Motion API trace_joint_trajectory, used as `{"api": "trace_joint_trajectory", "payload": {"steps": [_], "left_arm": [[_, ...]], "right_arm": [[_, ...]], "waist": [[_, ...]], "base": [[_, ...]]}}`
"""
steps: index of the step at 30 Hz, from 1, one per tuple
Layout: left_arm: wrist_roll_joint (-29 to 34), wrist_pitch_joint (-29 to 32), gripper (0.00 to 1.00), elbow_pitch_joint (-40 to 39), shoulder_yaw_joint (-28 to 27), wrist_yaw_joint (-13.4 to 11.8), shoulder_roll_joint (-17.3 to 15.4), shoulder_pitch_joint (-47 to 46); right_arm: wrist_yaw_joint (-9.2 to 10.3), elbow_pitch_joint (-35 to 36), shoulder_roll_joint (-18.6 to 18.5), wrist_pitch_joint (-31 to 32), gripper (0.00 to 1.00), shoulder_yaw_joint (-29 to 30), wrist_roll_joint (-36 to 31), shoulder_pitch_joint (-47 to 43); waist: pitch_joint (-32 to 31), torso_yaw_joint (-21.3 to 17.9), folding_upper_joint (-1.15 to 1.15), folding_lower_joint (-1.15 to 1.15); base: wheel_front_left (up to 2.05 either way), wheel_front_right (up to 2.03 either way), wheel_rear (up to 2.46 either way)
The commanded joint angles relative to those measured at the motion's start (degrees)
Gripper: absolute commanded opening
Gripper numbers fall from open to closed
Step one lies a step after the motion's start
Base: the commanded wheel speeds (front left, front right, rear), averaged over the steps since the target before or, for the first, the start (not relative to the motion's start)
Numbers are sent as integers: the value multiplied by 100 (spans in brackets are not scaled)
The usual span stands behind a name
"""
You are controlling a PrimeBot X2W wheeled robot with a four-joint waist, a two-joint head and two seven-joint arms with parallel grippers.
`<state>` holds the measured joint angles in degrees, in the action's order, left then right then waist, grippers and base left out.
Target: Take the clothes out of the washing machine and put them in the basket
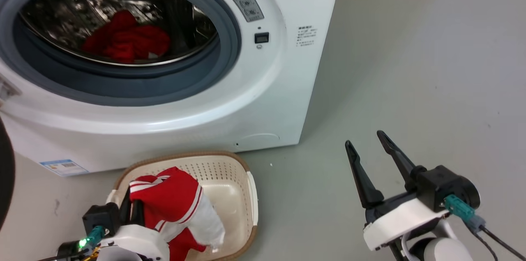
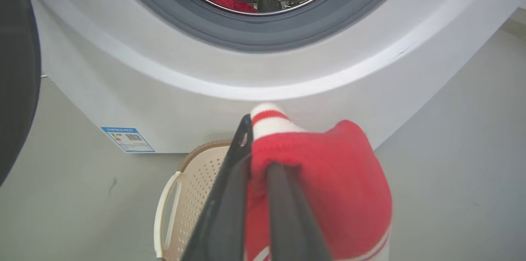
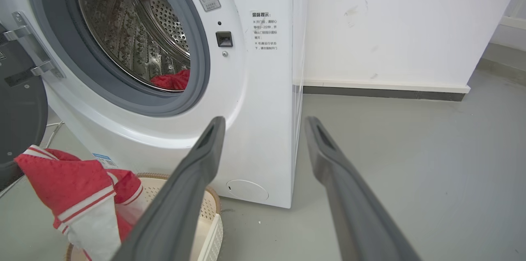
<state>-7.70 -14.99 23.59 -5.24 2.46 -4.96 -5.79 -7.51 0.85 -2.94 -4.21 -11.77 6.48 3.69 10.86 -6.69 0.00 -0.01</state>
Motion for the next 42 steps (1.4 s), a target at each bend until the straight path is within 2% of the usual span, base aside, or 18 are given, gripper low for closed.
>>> {"api": "trace_joint_trajectory", "payload": {"steps": [1,6,14,21,24,29,39,40,41,42], "left_arm": [[36,-27,0,100,23,-26,9,-48],[25,-28,0,523,4,9,12,-414],[97,-22,0,1356,-46,94,-235,-1152],[156,-22,0,2396,-10,144,-537,-1965],[150,-22,0,2731,-3,164,-606,-2206],[171,2,0,3723,55,170,-807,-2826],[37,-13,0,4519,42,173,-883,-3194],[0,-17,10,4558,29,181,-854,-3193],[7,-21,44,4596,53,202,-826,-3174],[21,-24,100,4600,81,215,-798,-3157]], "right_arm": [[4,61,12,-13,100,-11,-23,167],[4,101,12,-111,100,-17,29,417],[4,94,14,-331,100,-158,148,800],[4,-34,14,-539,100,-362,282,1117],[4,-74,14,-593,100,-427,308,1193],[4,-188,13,-728,100,-600,390,1408],[4,-378,13,-849,100,-650,463,1552],[4,-402,13,-858,100,-629,460,1535],[4,-425,12,-861,100,-613,454,1521],[4,-449,13,-864,100,-593,448,1513]], "waist": [[310,-99,0,1],[1007,-299,0,1],[2000,-597,0,1],[2727,-825,0,1],[2882,-870,0,1],[3241,-1018,0,1],[3301,-1101,0,1],[3262,-1086,0,1],[3213,-1067,0,1],[3147,-1041,0,1]], "base": [[0,0,0],[0,0,0],[0,0,0],[0,0,0],[0,0,0],[0,0,0],[0,0,0],[0,0,0],[0,0,0],[0,0,0]]}}
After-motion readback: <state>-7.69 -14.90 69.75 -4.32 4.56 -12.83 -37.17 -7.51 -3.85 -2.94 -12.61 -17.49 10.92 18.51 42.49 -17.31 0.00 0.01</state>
